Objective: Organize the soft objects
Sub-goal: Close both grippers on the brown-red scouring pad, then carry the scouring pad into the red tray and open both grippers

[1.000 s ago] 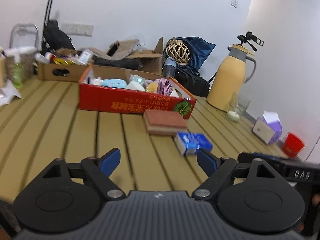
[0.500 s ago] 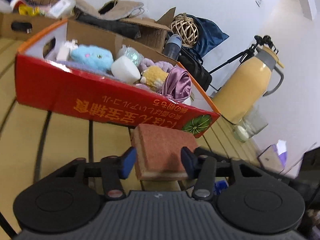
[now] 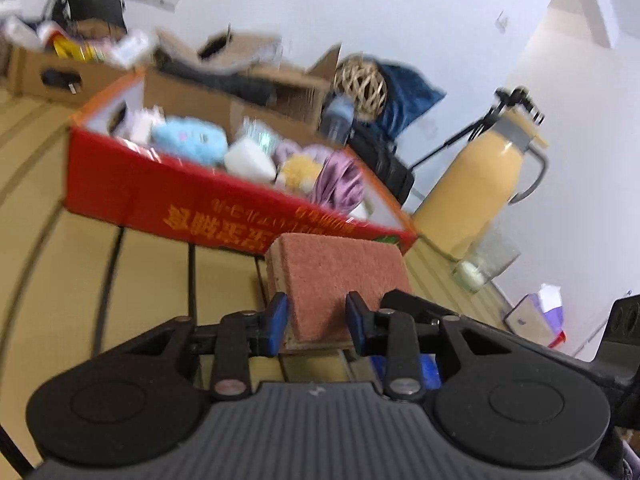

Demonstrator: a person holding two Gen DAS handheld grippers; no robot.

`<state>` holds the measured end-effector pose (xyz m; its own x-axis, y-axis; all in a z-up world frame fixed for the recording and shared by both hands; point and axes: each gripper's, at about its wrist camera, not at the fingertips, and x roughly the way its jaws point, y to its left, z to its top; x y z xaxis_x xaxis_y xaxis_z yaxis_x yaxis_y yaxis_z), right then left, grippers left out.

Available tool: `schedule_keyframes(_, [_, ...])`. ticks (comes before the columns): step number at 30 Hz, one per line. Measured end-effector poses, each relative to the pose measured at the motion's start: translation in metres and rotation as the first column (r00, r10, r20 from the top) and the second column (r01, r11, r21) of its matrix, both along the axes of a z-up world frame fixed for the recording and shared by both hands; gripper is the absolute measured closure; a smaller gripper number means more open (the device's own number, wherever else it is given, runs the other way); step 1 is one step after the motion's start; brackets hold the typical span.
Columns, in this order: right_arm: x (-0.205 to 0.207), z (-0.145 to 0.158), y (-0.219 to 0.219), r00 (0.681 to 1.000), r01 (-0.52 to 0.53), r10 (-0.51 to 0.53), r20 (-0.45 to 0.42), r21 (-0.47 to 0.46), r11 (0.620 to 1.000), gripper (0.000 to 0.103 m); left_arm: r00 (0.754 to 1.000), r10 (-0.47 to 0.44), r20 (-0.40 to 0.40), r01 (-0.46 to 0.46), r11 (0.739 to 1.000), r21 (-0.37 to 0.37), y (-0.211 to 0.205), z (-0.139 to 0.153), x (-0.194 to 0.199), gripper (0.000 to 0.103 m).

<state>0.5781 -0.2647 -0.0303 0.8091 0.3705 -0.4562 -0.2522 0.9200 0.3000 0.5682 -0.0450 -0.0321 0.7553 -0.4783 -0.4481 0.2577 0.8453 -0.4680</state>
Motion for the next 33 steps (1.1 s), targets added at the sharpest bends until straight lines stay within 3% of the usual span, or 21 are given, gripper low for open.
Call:
schedule_keyframes(5, [-0.064,0.027,0.009,0.994,-0.041,0.038,0.107,0.027,0.999,0.074,0.997,0.024,0.077,-0.026,0.999,0.027,0.013,0.024,-0.088,0.071])
schedule_keyframes(10, [-0.149,0.027,0.021,0.993,-0.038,0.031,0.116,0.060,0.997,0.073,0.997,0.027,0.079,-0.032,0.998,0.063,0.019,0.031,-0.164,0.071])
schedule_keyframes(15, [-0.208,0.033,0.021,0.992,-0.052,0.044,0.121,0.066,0.996,0.073,0.995,0.017,0.102,-0.024,0.998,0.064,0.020,0.039,-0.212,0.071])
schedule_keyframes(24, [-0.259,0.050,0.021,0.987,-0.025,0.017,0.163,0.047,0.999,0.073,0.991,0.001,0.136,-0.009,0.999,0.052,0.018,0.045,-0.241,0.071])
schedule_keyframes(33, [-0.240,0.050,0.020,0.991,-0.030,0.023,0.133,0.051,0.998,0.073,0.993,0.002,0.121,-0.007,0.999,0.039,0.021,0.044,-0.218,0.071])
